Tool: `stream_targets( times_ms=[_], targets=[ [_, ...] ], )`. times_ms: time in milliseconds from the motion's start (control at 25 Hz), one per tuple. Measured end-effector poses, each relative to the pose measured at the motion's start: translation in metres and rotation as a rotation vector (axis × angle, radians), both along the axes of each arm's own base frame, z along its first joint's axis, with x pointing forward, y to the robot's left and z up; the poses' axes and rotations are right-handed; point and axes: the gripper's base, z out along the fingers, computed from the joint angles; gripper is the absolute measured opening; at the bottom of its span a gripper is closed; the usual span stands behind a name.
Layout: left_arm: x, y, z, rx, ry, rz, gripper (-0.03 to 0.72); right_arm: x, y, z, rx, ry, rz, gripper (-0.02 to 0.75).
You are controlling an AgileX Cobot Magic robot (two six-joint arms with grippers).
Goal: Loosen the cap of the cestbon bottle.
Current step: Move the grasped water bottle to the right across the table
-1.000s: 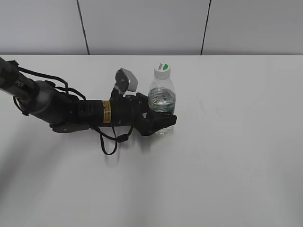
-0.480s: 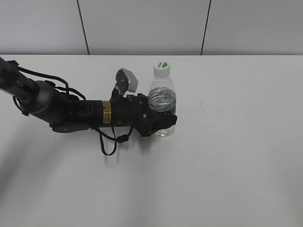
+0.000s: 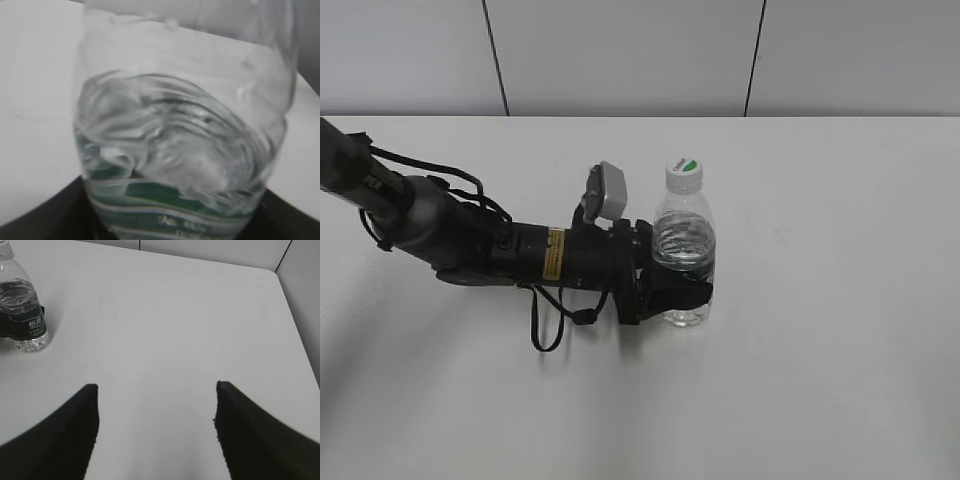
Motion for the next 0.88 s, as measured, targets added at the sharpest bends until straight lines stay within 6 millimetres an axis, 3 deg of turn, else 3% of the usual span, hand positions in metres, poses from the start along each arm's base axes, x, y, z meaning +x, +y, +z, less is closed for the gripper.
stream_targets(
  times_ms=[400,560,880],
  targets=[
    [-0.039,-0.042,0.003,0.011,-0.016,-0.167,0.506,0.0,0.0,0.0,0.0,0.0,0.0,0.552],
    [-0.046,-0.05,0.013,-0.006,-0.036,-0.192,0.506,0.0,0.0,0.0,0.0,0.0,0.0,0.552],
    [-0.051,-0.059,0.007,0.071,-0.056,-0.184,0.506,0.0,0.0,0.0,0.0,0.0,0.0,0.552]
  ],
)
